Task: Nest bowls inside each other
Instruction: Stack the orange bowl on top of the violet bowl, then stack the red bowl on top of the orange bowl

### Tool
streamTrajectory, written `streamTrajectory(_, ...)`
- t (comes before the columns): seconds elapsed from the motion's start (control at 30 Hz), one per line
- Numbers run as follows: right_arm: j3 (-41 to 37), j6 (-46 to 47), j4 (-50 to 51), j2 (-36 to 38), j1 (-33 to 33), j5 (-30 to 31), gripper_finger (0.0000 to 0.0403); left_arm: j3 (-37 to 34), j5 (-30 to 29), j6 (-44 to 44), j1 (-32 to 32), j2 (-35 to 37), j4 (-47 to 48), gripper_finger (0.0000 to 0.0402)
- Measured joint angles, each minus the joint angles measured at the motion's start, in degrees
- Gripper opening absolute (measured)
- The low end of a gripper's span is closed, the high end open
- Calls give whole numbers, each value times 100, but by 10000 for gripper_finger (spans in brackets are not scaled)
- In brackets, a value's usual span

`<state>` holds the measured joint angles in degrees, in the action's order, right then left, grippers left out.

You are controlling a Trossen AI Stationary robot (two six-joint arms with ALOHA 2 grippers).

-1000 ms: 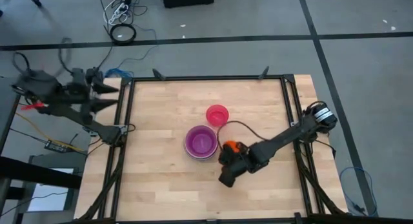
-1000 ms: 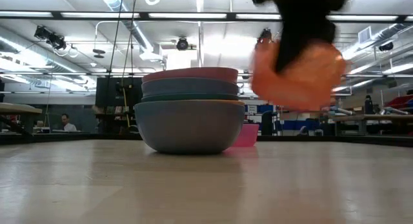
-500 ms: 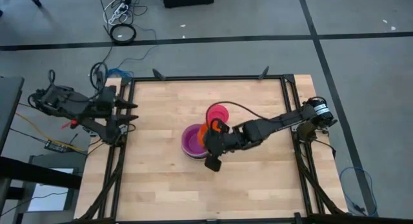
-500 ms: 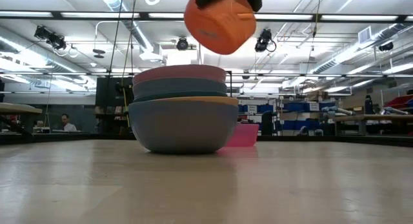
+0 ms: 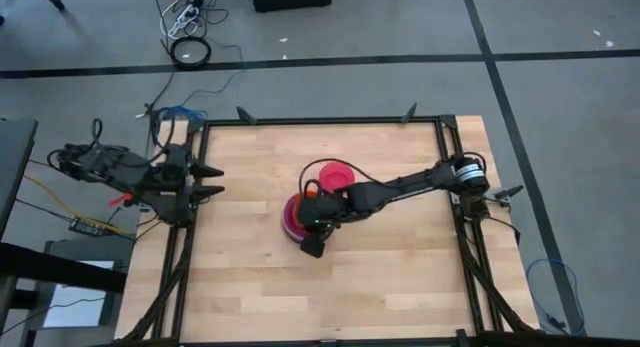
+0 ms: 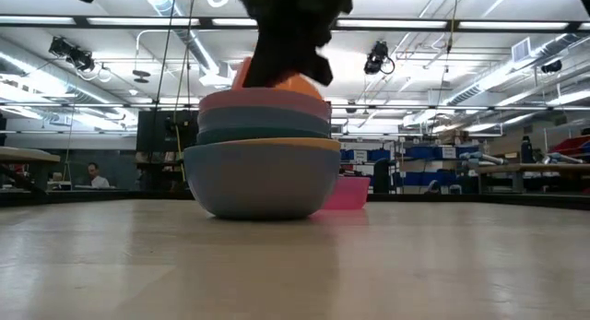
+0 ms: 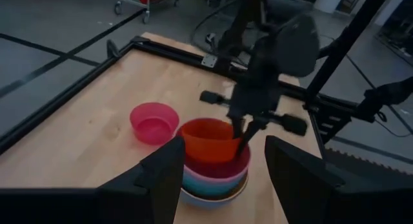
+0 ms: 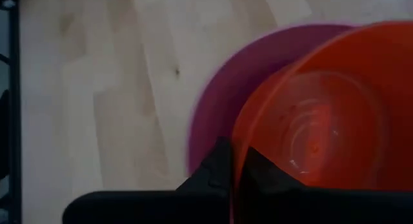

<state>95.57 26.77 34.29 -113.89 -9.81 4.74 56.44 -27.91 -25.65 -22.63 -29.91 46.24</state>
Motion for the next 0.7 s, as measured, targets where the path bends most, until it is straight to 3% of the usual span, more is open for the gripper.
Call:
streamTrajectory(0.17, 0, -145, 11, -160, 77, -149, 11, -54, 7, -11, 0, 13, -71, 223)
streamTrajectory(0.33, 31, -273, -23, 35, 47, -133, 83, -54, -39, 72, 0, 13, -219, 223)
streamTrajectory(0.53, 538, -617, 825, 441, 126, 877, 177, -56, -93, 269, 0, -10, -458, 223)
streamTrajectory(0.7, 678, -718, 1524, 718, 458, 1062, 195, -413, -83, 139, 0, -10, -619, 223)
